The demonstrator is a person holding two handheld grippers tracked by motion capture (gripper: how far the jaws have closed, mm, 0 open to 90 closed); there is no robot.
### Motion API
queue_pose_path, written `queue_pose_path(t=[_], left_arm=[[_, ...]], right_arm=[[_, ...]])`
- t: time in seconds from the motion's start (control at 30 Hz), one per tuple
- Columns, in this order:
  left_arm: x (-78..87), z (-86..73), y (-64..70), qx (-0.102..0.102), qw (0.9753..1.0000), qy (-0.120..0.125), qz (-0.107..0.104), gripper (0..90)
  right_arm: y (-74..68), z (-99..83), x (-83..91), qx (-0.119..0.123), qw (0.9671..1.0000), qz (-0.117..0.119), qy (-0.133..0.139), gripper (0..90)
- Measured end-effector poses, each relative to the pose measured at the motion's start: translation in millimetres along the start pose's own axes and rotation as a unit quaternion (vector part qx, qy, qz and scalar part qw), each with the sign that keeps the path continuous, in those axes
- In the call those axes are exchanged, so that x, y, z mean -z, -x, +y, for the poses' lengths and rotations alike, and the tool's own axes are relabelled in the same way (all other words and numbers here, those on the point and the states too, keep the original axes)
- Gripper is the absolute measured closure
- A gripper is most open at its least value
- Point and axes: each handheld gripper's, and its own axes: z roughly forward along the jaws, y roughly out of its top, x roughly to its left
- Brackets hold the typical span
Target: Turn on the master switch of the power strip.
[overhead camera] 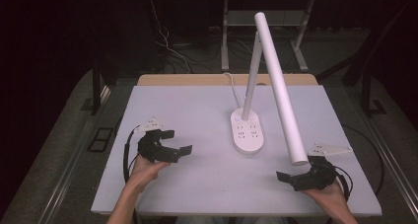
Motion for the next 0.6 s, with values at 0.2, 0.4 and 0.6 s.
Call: queue_pose_path(t=[0.2,0.4,0.6], left_arm=[[3.0,-14.0,5.1,0.001,1.0000,0.000,-0.001,0.0],[4.9,-28.0,10.6,0.001,1.0000,-0.008,0.000,0.0],[6.8,-40.6,13.8,-0.001,0.9999,-0.011,-0.003,0.0]], right_arm=[[-0.2,-0.4,-0.9,0.004,1.0000,0.001,0.001,0.5],[-0.7,-0.6,-0.9,0.002,1.0000,0.001,-0.001,0.5],[-1.2,-0.9,-1.1,0.000,1.0000,-0.001,-0.002,0.5]])
